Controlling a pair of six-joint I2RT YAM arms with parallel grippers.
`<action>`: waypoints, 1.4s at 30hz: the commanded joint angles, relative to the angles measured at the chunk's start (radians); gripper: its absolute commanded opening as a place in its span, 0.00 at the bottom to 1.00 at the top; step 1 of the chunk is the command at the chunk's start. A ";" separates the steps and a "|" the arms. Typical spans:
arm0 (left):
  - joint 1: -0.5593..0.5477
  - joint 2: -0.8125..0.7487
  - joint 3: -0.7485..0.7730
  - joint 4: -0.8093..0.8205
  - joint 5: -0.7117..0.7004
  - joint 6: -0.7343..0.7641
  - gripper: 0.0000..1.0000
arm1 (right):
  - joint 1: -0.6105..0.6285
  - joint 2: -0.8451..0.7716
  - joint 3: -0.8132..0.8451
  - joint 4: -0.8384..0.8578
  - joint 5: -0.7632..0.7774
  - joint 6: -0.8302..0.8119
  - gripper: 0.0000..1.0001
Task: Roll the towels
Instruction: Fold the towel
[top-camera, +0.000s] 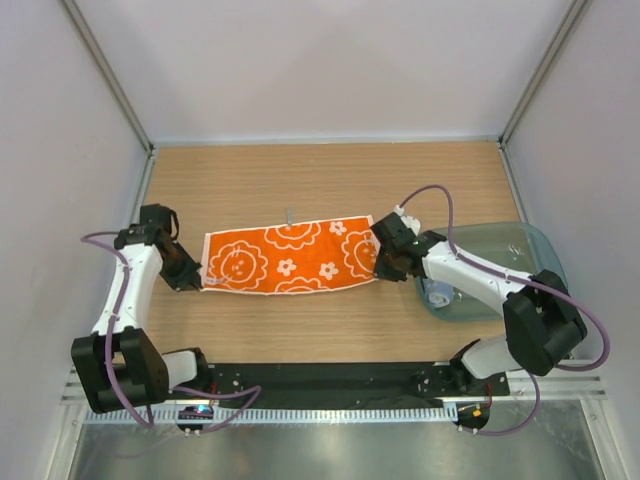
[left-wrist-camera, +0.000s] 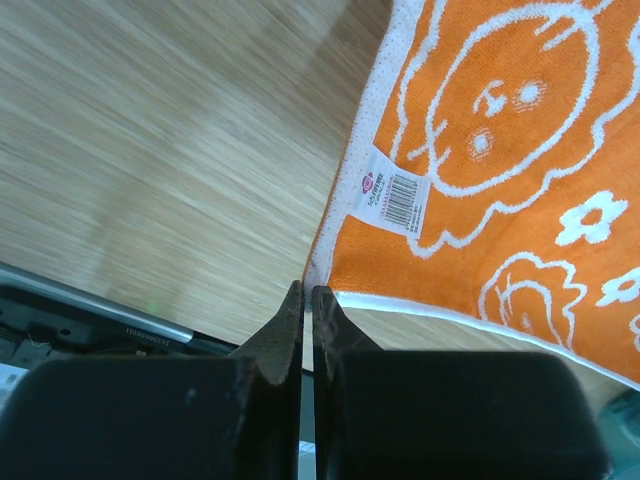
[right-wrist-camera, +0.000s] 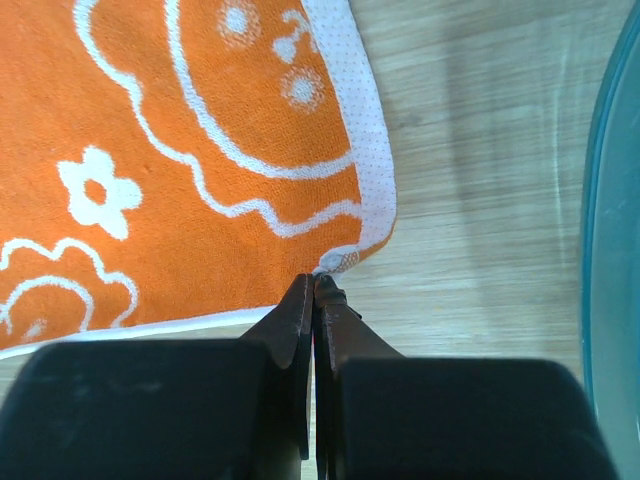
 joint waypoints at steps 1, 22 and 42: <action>0.009 0.000 0.048 0.024 -0.008 0.031 0.00 | 0.008 -0.010 0.061 -0.028 0.025 -0.025 0.01; 0.010 0.213 0.289 0.084 -0.037 0.028 0.00 | -0.029 0.271 0.448 -0.150 0.121 -0.156 0.01; 0.009 0.538 0.492 0.110 -0.069 0.031 0.00 | -0.090 0.521 0.764 -0.195 0.067 -0.236 0.01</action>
